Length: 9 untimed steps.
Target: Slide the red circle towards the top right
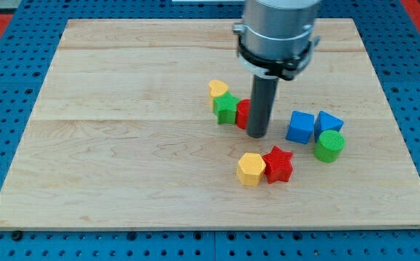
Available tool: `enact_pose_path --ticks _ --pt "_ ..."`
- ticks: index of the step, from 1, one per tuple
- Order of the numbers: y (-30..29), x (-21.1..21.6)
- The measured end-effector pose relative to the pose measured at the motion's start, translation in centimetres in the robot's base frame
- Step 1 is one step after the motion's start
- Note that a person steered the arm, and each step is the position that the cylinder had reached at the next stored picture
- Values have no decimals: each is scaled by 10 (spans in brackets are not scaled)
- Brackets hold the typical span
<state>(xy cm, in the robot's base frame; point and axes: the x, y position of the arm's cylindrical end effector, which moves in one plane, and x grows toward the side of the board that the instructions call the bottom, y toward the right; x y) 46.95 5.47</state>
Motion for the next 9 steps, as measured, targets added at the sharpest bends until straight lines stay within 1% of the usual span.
enact_pose_path --ticks 2,3,4,5,6,7,8,9 --pt "-25 -14" --pt "-6 -34" --pt "13 -42" --pt "23 -41" --pt "29 -57" --pt "47 -94" --pt "71 -120" --pt "60 -99"
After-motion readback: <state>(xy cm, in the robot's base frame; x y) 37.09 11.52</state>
